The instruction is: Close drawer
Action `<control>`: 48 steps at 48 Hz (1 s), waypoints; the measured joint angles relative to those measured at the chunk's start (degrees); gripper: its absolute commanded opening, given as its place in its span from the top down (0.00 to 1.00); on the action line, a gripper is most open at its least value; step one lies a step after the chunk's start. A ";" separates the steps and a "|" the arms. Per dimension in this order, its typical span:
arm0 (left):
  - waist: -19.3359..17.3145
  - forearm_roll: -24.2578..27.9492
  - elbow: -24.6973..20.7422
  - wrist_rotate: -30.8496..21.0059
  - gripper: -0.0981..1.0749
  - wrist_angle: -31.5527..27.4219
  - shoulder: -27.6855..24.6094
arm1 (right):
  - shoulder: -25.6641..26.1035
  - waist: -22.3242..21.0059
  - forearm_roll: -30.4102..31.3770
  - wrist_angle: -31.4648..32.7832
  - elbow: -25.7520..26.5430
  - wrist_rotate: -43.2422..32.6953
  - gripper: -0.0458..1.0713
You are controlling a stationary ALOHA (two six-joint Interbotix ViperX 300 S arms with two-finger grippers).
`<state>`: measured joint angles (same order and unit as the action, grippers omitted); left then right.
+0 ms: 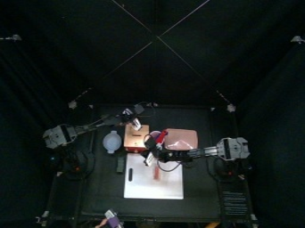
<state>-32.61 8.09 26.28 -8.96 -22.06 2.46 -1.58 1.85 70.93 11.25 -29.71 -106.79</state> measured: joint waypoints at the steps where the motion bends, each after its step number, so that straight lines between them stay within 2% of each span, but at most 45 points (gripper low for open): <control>1: 0.09 -0.18 0.62 0.00 0.41 0.18 0.70 | 0.97 0.18 -0.44 -0.26 -1.14 0.09 0.81; 10: 0.18 -1.05 7.29 0.35 0.41 4.75 8.17 | 11.60 1.76 -4.04 -0.18 -11.07 -0.26 0.81; 23: 3.60 -0.35 22.32 0.62 0.41 21.45 21.53 | 23.12 3.60 -7.21 -0.26 -20.48 -0.26 0.81; 33: 6.77 -0.35 31.99 0.53 0.41 28.39 31.20 | 26.37 3.25 -8.09 -0.18 -23.91 -0.18 0.81; 40: 7.21 -0.26 35.07 0.53 0.41 30.23 34.98 | 26.72 2.02 -8.26 -0.18 -24.17 -0.18 0.81; 48: 7.21 -0.09 35.60 0.88 0.41 30.67 35.86 | 26.72 0.79 -8.96 -0.09 -24.26 -0.18 0.81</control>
<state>-25.40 8.00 61.88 -8.09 8.61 38.32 25.14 2.64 61.96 11.16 -53.96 -106.96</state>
